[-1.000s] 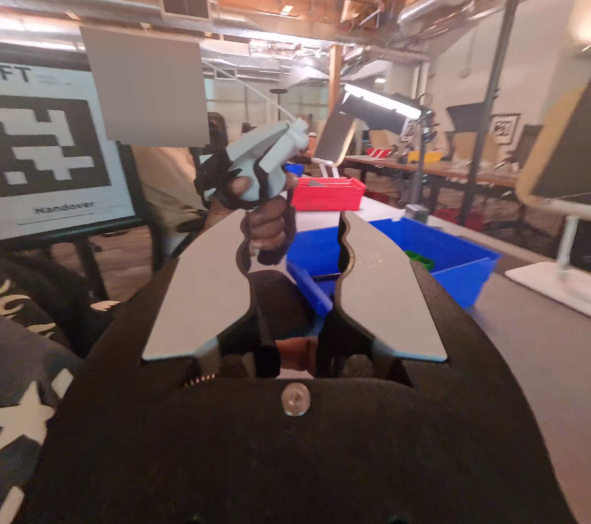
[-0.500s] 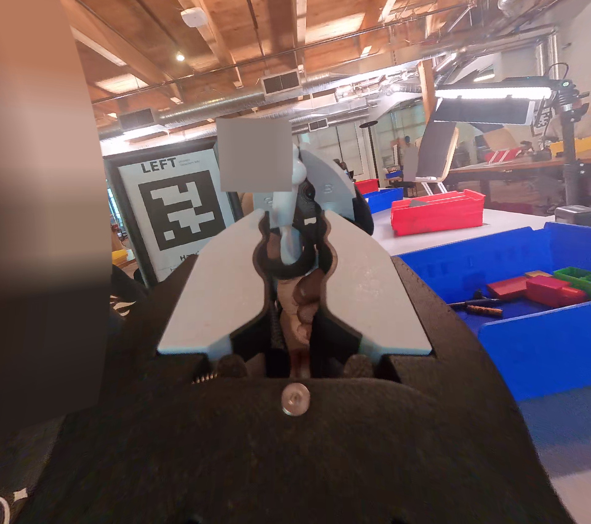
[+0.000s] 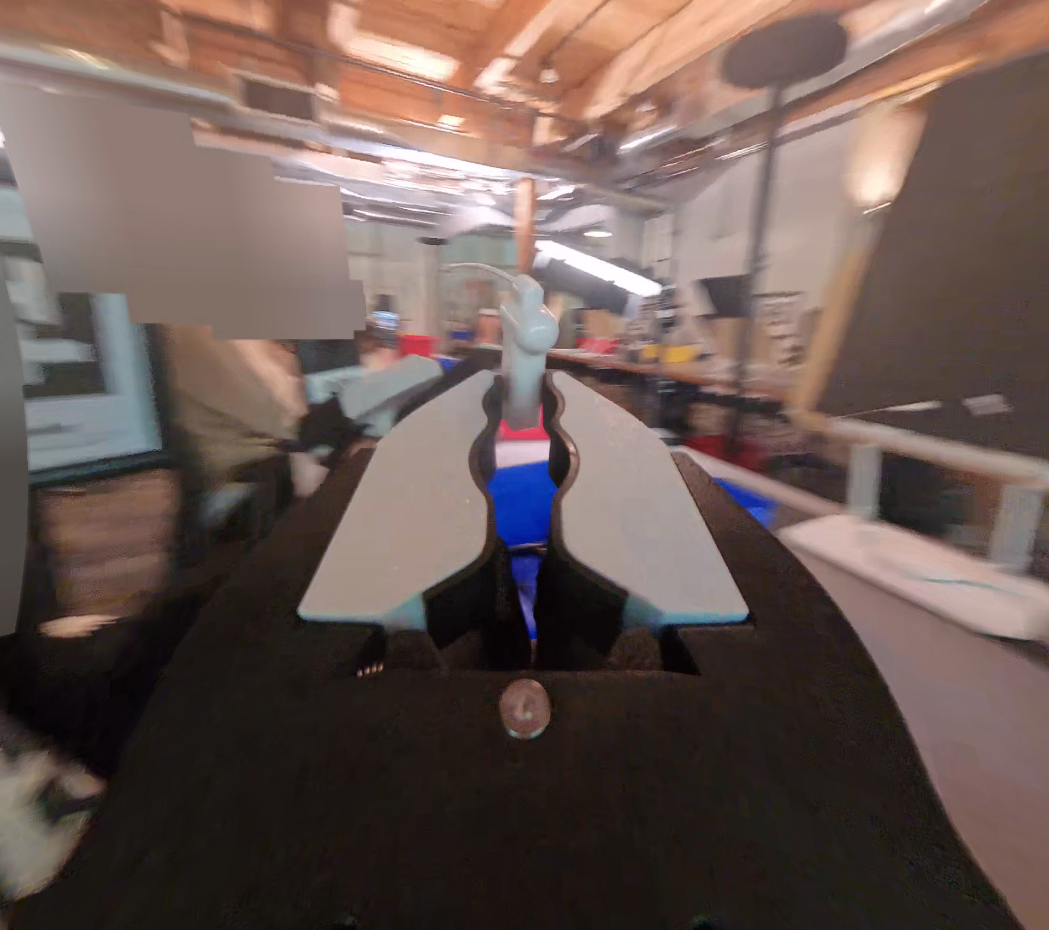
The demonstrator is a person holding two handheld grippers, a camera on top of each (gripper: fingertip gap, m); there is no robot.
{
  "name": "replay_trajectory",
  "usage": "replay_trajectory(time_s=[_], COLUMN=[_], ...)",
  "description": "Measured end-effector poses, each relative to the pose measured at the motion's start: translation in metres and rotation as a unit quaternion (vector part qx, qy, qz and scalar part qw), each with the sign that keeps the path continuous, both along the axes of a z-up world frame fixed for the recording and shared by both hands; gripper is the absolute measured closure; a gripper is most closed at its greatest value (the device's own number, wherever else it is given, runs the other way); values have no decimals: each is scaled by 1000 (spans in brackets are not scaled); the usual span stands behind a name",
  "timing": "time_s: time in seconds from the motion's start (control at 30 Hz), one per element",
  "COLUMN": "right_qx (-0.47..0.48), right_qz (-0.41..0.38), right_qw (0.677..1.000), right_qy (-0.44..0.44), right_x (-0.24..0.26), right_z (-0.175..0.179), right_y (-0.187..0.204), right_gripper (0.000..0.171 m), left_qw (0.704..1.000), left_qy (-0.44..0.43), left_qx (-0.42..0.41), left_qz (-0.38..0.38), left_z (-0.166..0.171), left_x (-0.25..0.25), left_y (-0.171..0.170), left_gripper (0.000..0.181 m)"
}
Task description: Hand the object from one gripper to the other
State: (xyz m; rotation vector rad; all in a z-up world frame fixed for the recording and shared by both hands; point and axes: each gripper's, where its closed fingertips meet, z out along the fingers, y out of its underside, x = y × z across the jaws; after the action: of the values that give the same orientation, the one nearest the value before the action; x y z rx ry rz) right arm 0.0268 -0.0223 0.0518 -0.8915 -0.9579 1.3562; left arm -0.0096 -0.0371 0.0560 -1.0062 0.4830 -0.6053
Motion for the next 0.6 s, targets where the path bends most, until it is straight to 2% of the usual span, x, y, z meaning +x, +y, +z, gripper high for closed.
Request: replay_trajectory(time_s=[0.1,0.17,0.23,0.3,0.47,0.6], right_qx=[110,181,237,261,318,334], right_qz=[-183,-281,-340,-357,-392,-381], right_qw=[977,942,910,896,861,858], right_qy=[-5,-14,-25,-41,-70,-78], right_x=[16,24,25,19,1,-10], right_z=[9,13,14,10,-4,-11], right_y=[27,34,31,25,14,3], right_gripper=[158,158,158,158,158,158], left_qw=[994,991,992,991,977,984], left_qy=[35,62,70,80,105,69], left_qx=[-6,-31,-43,-37,4,-20], left_qz=[107,114,93,96,184,166], left_z=[3,-1,-3,-5,-8,-9], left_x=[-24,-17,2,21,40,40], left_y=[5,3,-1,-1,5,7], left_gripper=[146,146,146,146,139,140])
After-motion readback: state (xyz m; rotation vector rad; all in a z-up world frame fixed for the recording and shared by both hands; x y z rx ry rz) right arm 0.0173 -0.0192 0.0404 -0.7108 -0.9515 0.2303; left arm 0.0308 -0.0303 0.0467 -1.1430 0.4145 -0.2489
